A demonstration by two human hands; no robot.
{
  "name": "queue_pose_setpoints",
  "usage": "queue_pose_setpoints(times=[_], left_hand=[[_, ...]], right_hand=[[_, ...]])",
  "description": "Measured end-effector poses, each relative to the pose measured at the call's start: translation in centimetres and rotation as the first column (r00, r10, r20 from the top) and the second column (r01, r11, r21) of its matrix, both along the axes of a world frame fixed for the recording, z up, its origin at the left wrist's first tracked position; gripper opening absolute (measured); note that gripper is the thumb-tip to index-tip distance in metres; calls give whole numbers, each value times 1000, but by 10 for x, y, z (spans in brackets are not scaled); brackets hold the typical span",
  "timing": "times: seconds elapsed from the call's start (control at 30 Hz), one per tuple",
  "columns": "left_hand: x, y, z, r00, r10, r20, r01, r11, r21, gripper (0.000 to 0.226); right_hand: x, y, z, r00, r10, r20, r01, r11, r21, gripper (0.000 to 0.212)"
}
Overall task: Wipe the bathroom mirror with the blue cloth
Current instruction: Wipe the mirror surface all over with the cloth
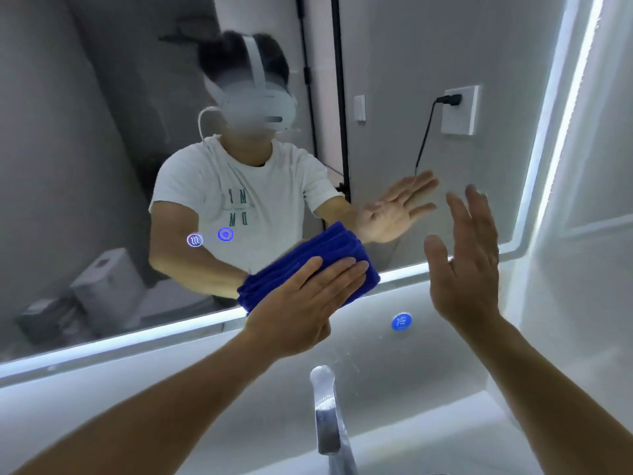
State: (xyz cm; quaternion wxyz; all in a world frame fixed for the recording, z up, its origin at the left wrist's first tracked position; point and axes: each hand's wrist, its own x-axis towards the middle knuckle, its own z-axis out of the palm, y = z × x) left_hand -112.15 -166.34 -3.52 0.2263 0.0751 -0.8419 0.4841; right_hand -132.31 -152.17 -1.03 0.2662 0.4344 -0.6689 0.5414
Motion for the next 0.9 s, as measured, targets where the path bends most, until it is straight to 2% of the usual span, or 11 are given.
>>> queue_pose_setpoints(times=[0.13, 0.3, 0.43, 0.53, 0.6, 0.7, 0.8, 0.9], left_hand=[[101, -32, -5, 998, 33, 44, -30, 998, -64, 68], [225, -62, 10, 997, 78, -16, -79, 993, -93, 68], [302, -74, 26, 984, 127, -123, -140, 985, -104, 70], [344, -81, 33, 951, 186, -246, -209, 975, -72, 74], [345, -79, 36, 890, 217, -400, -243, 970, -14, 74], [298, -67, 51, 720, 245, -649, -214, 968, 128, 69], [239, -60, 104, 601, 232, -765, -144, 973, 182, 69], [206, -59, 141, 502, 251, -828, -150, 968, 203, 69]], right_hand=[[49, -21, 7, 996, 86, -34, -85, 996, 27, 59], [136, -52, 19, 953, 276, -122, -278, 961, 5, 65], [192, -69, 25, 899, 386, -206, -394, 919, 2, 63], [211, -73, 28, 886, 423, -189, -430, 903, 2, 62], [215, -75, 32, 891, 420, -173, -428, 904, -11, 62], [216, -80, 46, 893, 407, -193, -426, 902, -70, 59], [224, -90, 64, 894, 364, -262, -399, 912, -93, 58], [237, -101, 77, 886, 340, -314, -369, 929, -35, 61]])
